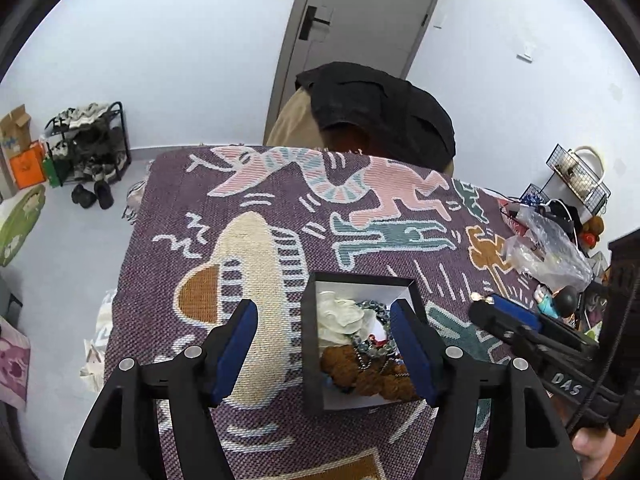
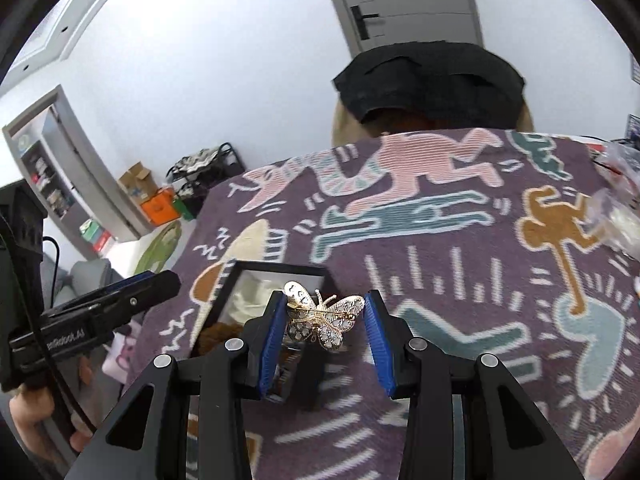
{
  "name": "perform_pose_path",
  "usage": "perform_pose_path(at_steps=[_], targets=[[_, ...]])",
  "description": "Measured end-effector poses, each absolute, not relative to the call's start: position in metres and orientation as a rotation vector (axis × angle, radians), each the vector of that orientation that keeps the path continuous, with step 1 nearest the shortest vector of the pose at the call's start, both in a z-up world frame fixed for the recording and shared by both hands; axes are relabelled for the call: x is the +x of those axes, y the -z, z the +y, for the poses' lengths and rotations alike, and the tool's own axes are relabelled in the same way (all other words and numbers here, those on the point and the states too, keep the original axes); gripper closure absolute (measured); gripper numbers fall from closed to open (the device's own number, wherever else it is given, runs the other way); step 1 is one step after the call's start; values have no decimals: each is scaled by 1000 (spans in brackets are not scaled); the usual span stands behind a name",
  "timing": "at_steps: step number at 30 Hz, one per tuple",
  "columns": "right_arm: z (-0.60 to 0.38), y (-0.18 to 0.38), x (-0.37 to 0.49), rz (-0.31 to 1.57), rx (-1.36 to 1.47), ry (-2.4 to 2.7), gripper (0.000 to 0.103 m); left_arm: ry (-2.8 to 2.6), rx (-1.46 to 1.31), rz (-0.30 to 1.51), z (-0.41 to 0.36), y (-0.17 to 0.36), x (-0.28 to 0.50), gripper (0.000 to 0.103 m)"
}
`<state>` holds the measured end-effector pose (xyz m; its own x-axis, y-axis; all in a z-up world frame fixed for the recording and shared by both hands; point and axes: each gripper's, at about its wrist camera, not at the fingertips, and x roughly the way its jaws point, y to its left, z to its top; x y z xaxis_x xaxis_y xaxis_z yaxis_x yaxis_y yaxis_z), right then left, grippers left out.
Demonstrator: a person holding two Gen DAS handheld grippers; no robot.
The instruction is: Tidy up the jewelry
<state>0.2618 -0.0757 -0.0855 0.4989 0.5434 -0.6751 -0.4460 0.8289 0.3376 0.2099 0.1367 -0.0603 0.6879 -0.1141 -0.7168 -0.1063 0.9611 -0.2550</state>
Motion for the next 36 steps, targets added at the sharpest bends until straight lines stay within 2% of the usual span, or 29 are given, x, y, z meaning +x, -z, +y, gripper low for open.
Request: perform_pose_path(at_steps=[7, 11, 12, 15, 23, 27, 30, 32, 36], targets=[[-48, 96, 267, 878, 112, -630, 61, -17, -285, 808, 144, 56, 203, 33], [-55, 96, 266, 876, 124, -625, 25, -12, -284, 792, 142, 51, 196, 28], [-60, 94, 265, 867, 136, -622, 23, -8, -288, 784, 140, 50, 195, 24], [-70, 89, 262, 861, 144, -625, 22, 8, -297, 765, 135, 47, 192, 18], [-96, 79, 252, 847, 164, -614, 19, 27, -273, 740, 113, 36, 188, 16], [-110, 72, 244, 828, 162, -589, 18, 31, -263, 701, 102, 26, 180, 6], [-122, 64, 237, 809, 177, -590, 17, 26, -268, 670, 96, 19, 174, 5], [-131, 56, 231, 785, 175, -566, 12, 22, -271, 653, 92, 14, 171, 4], [-150, 42, 220, 744, 184, -545, 11, 30, -272, 628, 84, 6, 164, 0]])
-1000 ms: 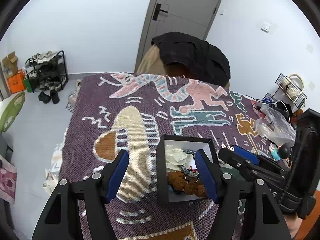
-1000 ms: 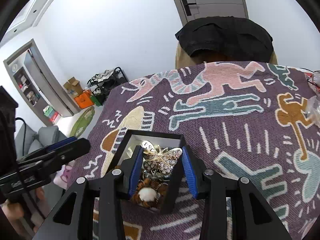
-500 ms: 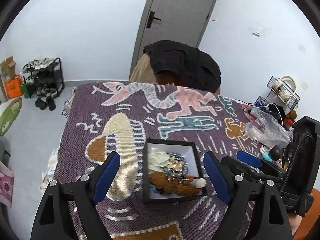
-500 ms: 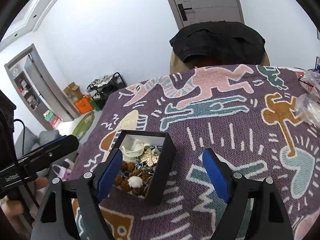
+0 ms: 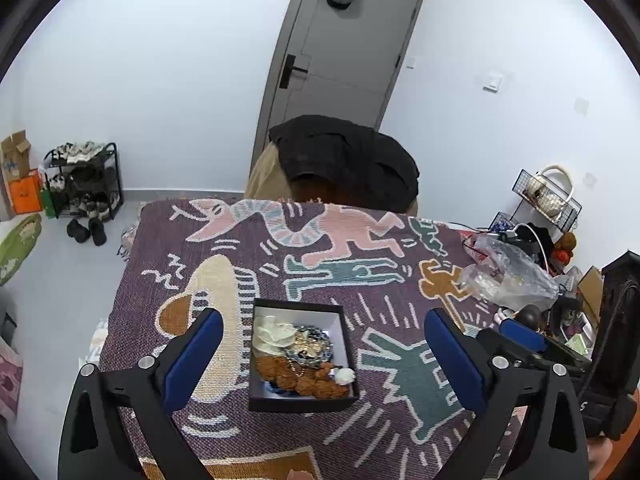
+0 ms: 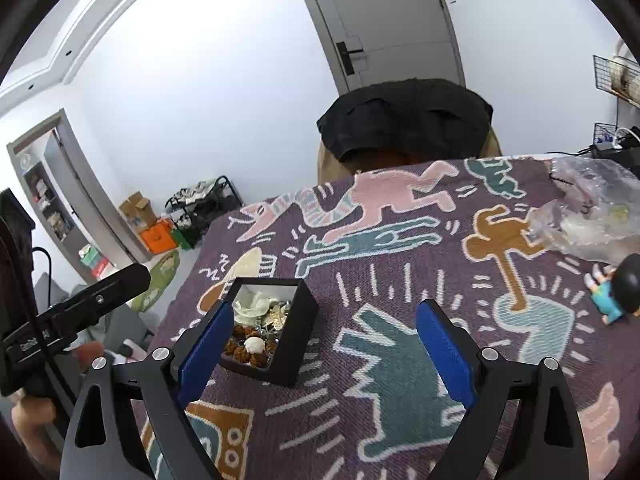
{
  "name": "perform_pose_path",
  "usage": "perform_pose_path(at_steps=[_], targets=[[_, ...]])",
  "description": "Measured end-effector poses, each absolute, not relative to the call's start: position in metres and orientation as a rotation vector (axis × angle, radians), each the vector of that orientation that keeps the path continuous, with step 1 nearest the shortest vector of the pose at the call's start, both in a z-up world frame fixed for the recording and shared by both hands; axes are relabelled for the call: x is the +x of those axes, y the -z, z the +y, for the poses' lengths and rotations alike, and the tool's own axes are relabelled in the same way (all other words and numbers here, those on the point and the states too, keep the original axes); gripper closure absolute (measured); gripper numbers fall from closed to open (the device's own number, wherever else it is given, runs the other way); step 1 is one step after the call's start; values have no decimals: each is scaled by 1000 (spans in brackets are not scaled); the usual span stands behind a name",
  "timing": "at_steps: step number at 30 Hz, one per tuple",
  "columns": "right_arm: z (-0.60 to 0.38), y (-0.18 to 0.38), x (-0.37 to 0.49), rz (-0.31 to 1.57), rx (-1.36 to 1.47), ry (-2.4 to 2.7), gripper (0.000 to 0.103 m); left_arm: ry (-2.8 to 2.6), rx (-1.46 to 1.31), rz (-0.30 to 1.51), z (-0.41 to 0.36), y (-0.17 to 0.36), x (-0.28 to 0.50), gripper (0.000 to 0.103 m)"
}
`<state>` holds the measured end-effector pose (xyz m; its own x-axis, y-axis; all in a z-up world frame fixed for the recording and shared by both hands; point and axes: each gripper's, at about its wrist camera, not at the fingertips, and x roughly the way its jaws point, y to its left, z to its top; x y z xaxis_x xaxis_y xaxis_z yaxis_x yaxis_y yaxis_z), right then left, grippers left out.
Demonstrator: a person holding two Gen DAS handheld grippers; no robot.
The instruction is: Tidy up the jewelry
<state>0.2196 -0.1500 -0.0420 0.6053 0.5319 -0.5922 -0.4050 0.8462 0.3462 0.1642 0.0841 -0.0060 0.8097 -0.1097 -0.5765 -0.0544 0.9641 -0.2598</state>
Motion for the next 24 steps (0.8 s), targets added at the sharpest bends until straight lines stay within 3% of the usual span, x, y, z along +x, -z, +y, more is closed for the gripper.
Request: perform_pose_path(at_steps=[24], targets=[[-221, -4, 125, 713, 65, -446, 9, 12, -245, 560, 40, -19, 95, 0]])
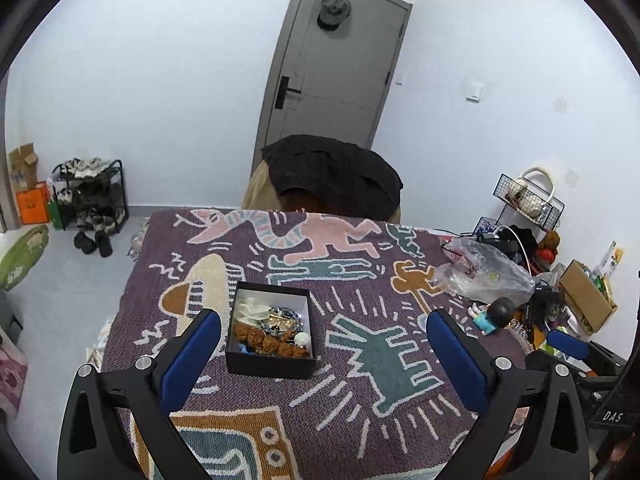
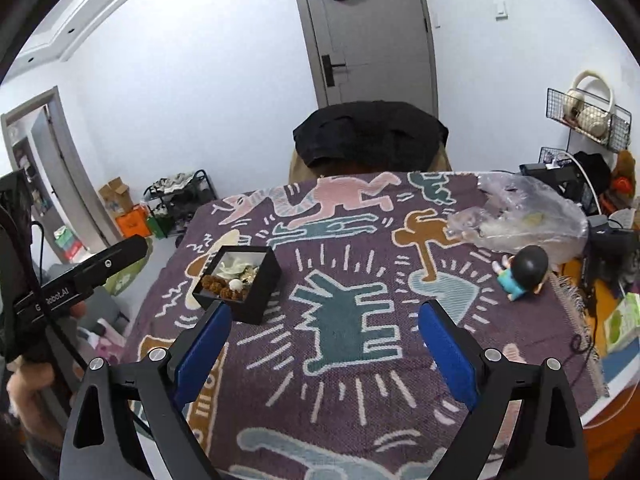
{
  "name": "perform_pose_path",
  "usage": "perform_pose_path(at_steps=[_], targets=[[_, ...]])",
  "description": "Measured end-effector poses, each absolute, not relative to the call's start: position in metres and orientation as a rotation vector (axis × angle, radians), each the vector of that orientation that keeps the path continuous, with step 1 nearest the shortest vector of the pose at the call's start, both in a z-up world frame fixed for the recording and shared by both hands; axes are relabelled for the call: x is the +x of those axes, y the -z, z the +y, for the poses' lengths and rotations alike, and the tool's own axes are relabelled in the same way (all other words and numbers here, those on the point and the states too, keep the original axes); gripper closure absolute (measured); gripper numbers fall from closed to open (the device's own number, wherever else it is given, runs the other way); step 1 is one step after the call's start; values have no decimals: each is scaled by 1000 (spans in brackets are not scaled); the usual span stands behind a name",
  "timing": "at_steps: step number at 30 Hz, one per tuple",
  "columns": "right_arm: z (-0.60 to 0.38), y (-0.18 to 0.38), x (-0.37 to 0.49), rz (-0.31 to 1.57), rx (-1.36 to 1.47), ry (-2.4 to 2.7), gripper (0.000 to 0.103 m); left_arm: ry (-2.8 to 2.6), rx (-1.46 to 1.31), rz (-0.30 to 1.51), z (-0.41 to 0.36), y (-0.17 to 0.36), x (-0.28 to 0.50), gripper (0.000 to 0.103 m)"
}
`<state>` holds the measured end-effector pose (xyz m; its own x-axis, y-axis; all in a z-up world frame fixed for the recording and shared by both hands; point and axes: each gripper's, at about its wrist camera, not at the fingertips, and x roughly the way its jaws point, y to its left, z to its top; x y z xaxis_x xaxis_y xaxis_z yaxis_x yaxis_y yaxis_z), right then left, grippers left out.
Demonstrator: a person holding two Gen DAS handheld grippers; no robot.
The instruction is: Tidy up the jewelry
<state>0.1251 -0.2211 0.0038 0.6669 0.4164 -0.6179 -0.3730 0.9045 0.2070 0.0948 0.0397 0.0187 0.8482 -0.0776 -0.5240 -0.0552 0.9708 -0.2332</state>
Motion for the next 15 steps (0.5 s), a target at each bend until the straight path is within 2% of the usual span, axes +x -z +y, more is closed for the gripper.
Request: perform_pose_path(at_steps=[15], targets=[[-240, 13, 117, 733, 113, -480, 9, -66, -174, 539, 30, -9, 50, 0]])
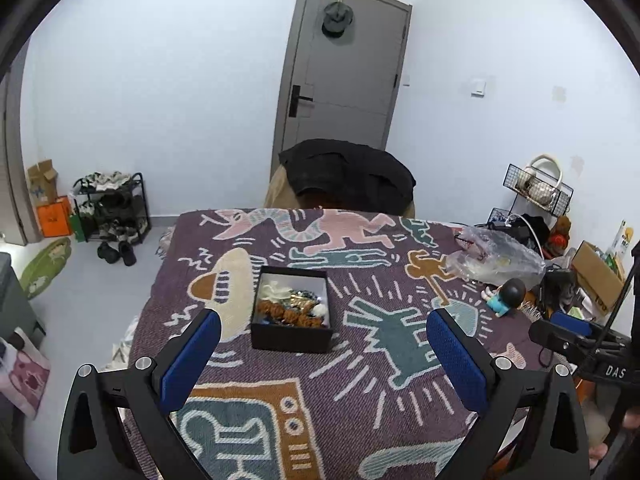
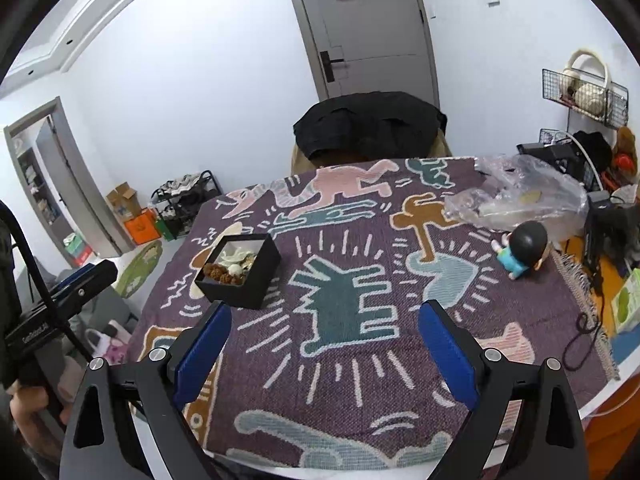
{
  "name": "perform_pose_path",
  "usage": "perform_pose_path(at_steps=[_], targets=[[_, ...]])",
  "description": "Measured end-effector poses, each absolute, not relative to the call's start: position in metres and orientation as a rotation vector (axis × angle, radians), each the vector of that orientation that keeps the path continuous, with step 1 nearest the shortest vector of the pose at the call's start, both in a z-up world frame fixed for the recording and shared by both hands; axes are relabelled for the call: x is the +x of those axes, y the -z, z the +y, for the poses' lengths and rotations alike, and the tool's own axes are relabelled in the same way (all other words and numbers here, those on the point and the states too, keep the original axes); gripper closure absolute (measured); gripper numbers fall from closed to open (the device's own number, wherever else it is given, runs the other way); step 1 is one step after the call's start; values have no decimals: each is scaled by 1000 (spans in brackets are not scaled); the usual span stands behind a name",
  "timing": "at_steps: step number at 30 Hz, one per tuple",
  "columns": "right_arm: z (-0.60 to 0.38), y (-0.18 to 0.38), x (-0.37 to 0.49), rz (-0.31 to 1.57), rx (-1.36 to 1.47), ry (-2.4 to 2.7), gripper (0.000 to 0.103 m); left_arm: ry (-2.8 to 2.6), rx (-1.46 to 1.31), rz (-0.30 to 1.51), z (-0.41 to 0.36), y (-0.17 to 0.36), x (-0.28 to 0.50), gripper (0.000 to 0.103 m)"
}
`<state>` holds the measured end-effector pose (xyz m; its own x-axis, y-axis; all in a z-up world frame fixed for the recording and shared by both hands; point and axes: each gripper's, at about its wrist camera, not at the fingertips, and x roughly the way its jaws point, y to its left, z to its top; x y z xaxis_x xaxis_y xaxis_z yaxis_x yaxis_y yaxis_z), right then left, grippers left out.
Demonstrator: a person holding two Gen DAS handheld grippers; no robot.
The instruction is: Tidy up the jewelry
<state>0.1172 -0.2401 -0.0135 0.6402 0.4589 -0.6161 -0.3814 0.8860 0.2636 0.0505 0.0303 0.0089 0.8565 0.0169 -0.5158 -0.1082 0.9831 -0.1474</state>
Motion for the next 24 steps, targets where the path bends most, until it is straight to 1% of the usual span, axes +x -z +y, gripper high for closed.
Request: perform_pose_path(at_steps=[8, 24], targets=[[-239, 22, 120, 733, 102, -467, 9, -94, -173, 510, 39, -11, 32, 0], [-245, 18, 121, 715, 104, -441, 9, -99, -172, 513, 41, -9, 28, 0]])
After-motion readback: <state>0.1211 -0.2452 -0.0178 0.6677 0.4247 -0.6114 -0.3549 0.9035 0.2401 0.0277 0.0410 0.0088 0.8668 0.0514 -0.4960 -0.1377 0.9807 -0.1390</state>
